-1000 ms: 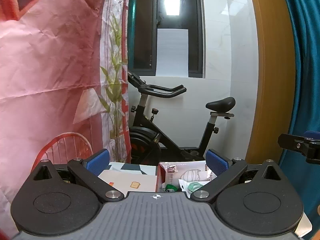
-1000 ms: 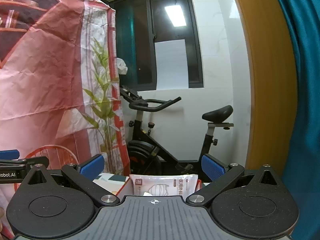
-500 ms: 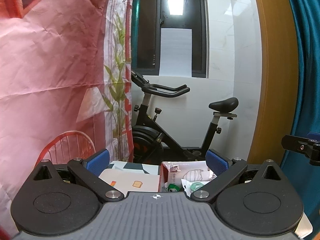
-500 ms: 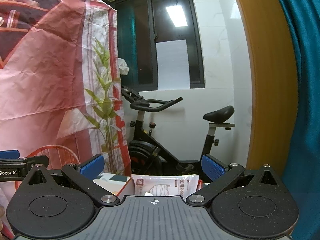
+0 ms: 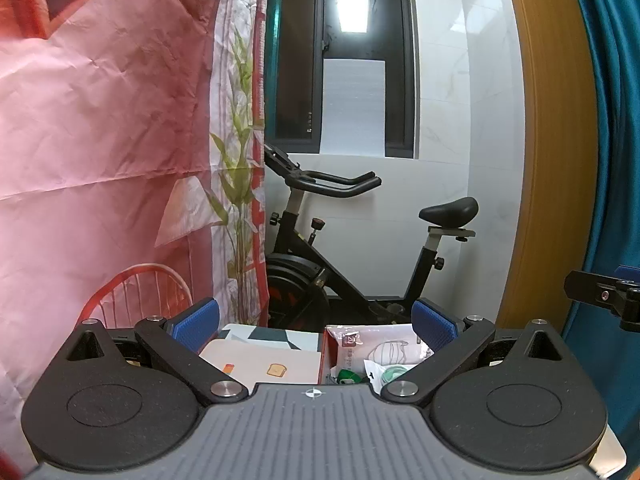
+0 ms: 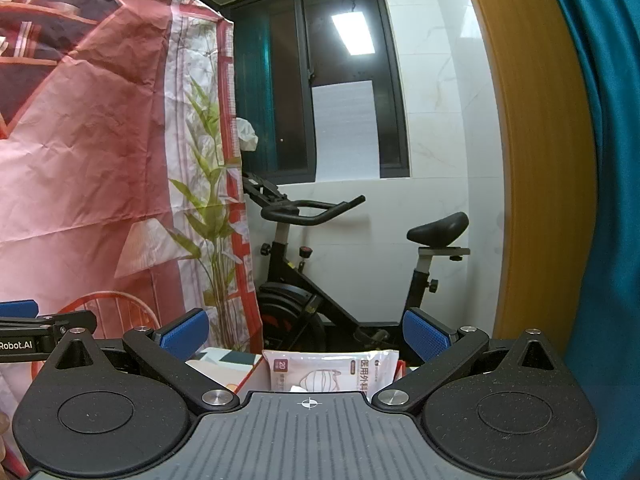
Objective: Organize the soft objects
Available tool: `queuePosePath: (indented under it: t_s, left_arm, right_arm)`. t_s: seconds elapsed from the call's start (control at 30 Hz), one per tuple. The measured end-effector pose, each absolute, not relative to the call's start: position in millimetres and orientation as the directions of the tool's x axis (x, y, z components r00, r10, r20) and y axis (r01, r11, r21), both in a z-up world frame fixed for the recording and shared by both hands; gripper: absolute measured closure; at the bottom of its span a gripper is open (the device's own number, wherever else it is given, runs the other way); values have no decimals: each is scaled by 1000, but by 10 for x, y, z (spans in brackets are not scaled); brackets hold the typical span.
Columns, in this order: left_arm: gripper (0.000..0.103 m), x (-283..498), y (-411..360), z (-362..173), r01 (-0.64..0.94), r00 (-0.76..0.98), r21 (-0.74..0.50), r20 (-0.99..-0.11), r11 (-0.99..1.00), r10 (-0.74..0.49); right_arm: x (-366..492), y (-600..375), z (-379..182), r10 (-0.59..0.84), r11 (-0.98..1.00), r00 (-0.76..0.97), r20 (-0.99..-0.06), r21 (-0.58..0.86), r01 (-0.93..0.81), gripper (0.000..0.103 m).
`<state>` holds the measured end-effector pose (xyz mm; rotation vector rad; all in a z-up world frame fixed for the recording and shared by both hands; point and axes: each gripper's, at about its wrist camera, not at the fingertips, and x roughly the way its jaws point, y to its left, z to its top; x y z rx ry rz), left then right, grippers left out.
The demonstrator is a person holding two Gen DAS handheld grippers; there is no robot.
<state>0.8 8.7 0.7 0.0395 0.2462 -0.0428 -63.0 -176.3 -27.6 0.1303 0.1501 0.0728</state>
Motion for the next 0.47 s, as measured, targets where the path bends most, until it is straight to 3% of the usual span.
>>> queuePosePath:
  t_s: [0.47]
  left_arm:
    - [0, -13, 93, 17, 48, 971, 33, -237, 998, -39]
  right_arm:
    - [-635, -1778, -274, 83, 989, 986, -143, 135, -63, 0]
